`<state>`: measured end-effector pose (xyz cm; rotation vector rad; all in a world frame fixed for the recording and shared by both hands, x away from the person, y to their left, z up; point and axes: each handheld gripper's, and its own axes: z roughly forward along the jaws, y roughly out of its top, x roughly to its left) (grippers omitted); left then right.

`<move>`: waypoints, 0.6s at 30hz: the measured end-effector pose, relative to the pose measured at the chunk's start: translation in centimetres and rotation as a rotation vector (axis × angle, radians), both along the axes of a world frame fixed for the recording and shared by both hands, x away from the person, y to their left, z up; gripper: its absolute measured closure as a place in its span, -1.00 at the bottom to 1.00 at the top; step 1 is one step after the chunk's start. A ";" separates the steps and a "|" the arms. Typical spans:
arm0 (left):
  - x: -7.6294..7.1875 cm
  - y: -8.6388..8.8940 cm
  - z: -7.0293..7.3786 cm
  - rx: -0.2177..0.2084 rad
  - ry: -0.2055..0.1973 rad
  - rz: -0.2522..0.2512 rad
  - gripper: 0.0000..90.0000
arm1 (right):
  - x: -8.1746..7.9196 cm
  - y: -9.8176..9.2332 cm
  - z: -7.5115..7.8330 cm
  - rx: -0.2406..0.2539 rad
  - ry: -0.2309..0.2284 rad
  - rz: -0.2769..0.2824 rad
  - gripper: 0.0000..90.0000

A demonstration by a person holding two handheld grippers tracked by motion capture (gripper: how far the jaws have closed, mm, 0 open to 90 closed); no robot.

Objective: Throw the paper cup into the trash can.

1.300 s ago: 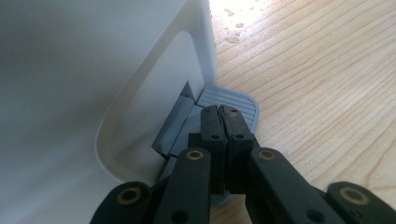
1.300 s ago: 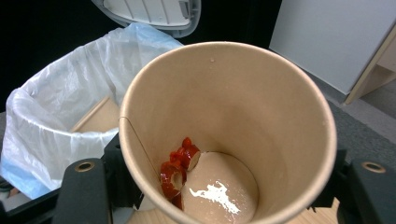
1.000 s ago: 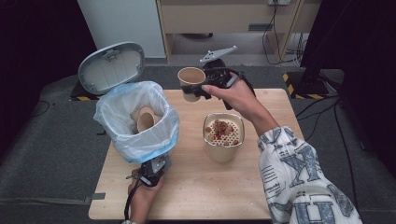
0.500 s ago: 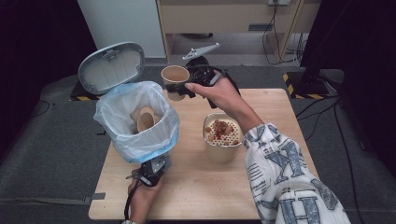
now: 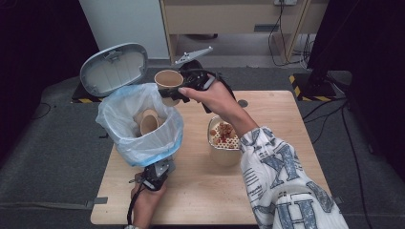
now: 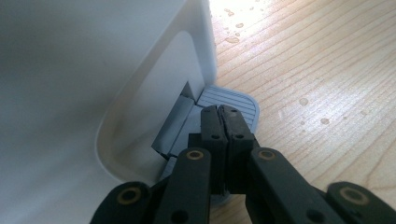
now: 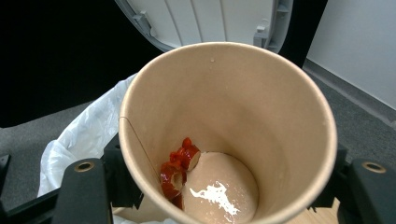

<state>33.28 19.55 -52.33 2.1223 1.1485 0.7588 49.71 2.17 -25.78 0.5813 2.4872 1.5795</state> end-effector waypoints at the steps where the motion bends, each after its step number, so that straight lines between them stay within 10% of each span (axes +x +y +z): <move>1: 0.0 0.0 0.0 0.000 0.000 0.000 0.95 | 0.0 0.0 0.0 0.000 0.000 0.000 -0.31; 18: 0.0 0.0 0.0 -0.003 0.000 0.001 0.95 | 0.3 3.4 -1.5 -0.010 0.007 0.021 -0.32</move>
